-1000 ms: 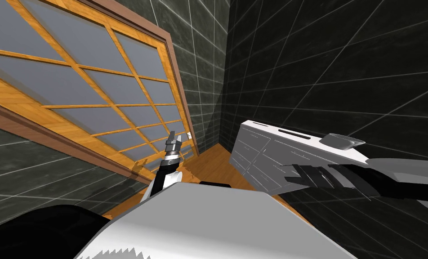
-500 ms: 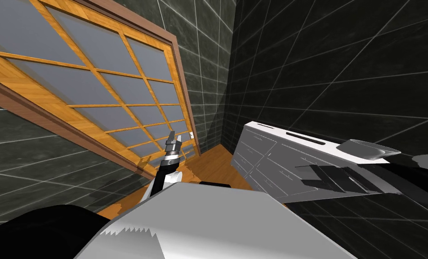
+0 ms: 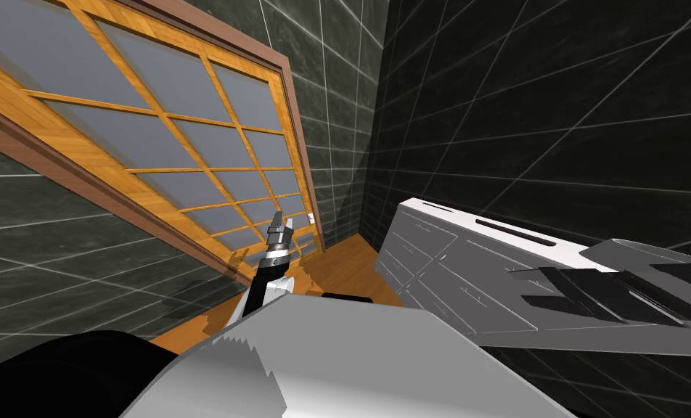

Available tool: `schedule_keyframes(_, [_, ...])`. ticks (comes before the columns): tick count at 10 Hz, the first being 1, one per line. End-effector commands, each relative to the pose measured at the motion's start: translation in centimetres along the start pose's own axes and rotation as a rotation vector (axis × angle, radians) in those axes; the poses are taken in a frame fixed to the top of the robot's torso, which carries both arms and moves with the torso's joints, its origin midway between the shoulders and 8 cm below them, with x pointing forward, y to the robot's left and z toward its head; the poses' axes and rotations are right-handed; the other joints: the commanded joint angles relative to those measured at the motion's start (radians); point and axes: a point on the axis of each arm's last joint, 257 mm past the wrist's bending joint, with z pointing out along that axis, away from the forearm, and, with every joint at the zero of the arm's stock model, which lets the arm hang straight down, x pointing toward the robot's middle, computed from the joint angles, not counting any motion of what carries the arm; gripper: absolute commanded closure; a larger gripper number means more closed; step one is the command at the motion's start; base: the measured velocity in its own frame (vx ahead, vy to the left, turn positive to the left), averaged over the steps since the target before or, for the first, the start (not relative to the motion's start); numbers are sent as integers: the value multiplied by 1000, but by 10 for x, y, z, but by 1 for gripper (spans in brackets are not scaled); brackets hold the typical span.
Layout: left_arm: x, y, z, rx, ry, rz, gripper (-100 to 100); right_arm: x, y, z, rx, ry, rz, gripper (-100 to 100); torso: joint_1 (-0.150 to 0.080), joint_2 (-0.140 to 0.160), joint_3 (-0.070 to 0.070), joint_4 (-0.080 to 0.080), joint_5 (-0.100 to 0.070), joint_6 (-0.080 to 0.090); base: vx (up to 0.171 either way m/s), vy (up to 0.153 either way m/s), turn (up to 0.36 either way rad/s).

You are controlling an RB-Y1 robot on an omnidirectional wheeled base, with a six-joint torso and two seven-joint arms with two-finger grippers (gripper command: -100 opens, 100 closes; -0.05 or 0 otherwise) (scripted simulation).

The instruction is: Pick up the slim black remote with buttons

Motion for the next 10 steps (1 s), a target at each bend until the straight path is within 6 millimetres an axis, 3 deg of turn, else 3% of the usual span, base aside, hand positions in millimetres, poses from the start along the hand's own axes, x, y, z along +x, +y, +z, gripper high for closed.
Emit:
schedule_keyframes(1, [0,0,0,0,0,0,0,2,-3,-16,32,23,2,-100,0,0,0,0,0,0,65,-58,101])
schedule_keyframes(4, [0,0,0,0,0,0,0,26,-15,-74,152,110,38,-100,-6,-5,-3,-1,-1,0,137,-131,198])
schedule_keyframes(5, [0,0,0,0,0,0,0,26,-15,-76,156,112,37,-100,-8,-8,-5,-2,-2,0,156,-145,52])
schedule_keyframes(8, [0,0,0,0,0,1,0,50,-16,-107,220,171,85,-100,-13,-10,-6,-3,-4,0,179,-225,148])
schedule_keyframes(10, [0,0,0,0,0,1,0,58,-15,-111,228,184,101,-100,-10,-9,-6,-3,-4,0,125,-173,56])
